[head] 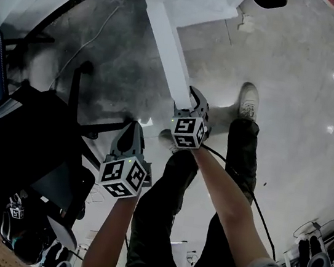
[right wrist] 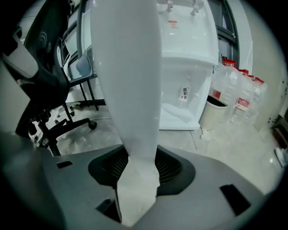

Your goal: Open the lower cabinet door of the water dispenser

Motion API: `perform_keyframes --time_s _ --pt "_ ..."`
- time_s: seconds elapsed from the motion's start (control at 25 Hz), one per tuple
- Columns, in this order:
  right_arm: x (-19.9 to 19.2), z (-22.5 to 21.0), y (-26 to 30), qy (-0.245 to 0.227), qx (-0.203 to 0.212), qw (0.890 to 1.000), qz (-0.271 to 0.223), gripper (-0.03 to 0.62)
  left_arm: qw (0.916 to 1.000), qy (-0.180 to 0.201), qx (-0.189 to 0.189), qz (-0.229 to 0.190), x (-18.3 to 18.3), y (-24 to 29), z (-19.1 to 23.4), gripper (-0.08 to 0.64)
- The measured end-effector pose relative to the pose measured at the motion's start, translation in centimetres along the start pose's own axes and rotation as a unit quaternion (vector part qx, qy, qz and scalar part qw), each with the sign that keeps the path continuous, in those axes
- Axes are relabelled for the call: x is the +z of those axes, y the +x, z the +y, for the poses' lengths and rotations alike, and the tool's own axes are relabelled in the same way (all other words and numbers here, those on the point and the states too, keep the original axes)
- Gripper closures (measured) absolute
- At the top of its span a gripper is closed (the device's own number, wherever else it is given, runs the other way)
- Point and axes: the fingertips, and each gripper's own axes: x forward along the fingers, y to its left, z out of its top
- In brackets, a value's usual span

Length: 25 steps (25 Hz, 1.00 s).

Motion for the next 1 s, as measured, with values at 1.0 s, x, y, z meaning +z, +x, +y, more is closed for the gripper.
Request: perform_keyframes --time_s 1.0 --pt "2.4 9.6 3.4 0.116 -0.093 0.989 -0.001 0.403 0.9960 -0.068 0.052 -0.026 1.2 -2.5 12.0 0.552"
